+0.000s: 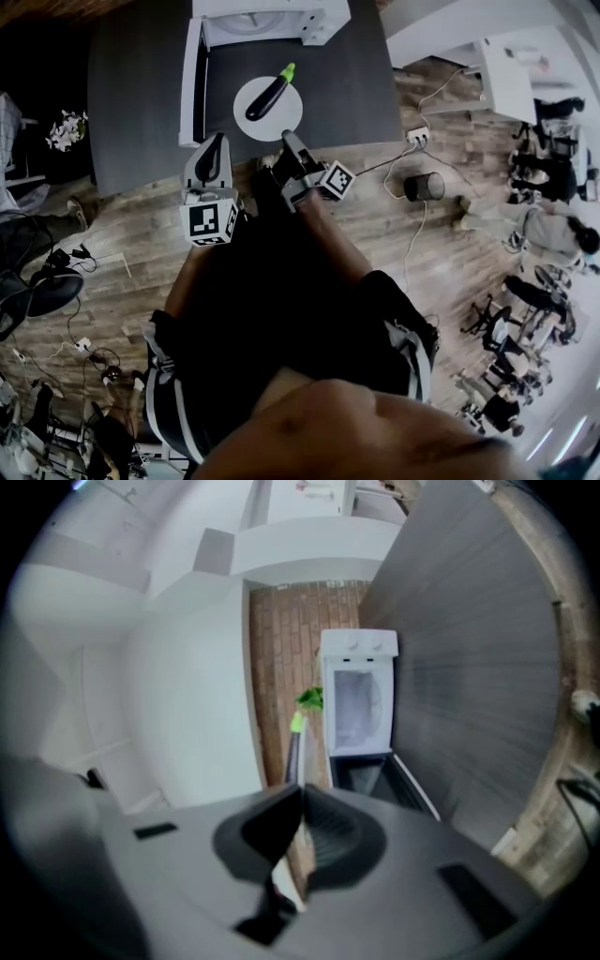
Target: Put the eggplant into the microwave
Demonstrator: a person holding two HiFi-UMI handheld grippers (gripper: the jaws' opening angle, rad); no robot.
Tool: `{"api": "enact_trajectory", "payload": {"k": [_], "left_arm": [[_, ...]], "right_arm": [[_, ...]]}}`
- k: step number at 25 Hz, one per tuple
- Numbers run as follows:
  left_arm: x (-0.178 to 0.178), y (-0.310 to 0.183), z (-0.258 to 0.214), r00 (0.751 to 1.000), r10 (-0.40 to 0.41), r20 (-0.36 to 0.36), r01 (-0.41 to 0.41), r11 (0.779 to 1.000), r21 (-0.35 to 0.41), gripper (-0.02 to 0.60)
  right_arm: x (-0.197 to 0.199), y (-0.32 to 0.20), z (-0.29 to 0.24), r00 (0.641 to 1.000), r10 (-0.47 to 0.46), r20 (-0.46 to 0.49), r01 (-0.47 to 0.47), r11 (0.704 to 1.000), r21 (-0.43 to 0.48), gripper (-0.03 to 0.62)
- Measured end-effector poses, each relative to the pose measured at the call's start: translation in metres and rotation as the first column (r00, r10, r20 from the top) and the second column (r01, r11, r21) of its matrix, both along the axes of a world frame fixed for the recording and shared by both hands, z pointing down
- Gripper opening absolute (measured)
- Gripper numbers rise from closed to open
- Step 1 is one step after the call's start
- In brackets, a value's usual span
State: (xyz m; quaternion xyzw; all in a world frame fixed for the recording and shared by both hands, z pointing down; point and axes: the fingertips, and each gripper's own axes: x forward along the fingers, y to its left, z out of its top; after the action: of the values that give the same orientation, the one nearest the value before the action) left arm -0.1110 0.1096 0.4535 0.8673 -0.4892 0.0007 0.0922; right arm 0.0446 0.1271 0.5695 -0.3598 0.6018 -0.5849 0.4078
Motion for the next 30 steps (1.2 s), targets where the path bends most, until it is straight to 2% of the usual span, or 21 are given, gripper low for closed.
{"api": "enact_trajectory", "payload": {"k": [7, 17, 25, 30], "left_arm": [[0.022, -0.044, 0.005, 1.000, -0.024, 0.003, 0.024, 1.000, -0.006, 0.037], [0.058, -0.107, 0.003, 0.996, -0.083, 0.021, 0.083, 0.996, -0.012, 0.037], [0.083, -0.130, 0.004, 0.992, -0.123, 0.031, 0.124, 0.992, -0.012, 0.037], [0.090, -0.137, 0.005, 0.992, -0.122, 0.036, 0.123, 0.992, -0.016, 0.037]], "right_arm": [[0.019, -0.047, 0.006, 0.999, -0.038, 0.013, 0.038, 0.999, 0.005, 0.037], [0.050, -0.107, 0.013, 0.992, -0.120, -0.029, 0.121, 0.993, 0.016, 0.037], [0.069, -0.141, 0.034, 0.979, -0.181, -0.097, 0.186, 0.982, 0.046, 0.037], [0.072, -0.155, 0.053, 0.972, -0.208, -0.113, 0.211, 0.977, 0.017, 0.037]]}}
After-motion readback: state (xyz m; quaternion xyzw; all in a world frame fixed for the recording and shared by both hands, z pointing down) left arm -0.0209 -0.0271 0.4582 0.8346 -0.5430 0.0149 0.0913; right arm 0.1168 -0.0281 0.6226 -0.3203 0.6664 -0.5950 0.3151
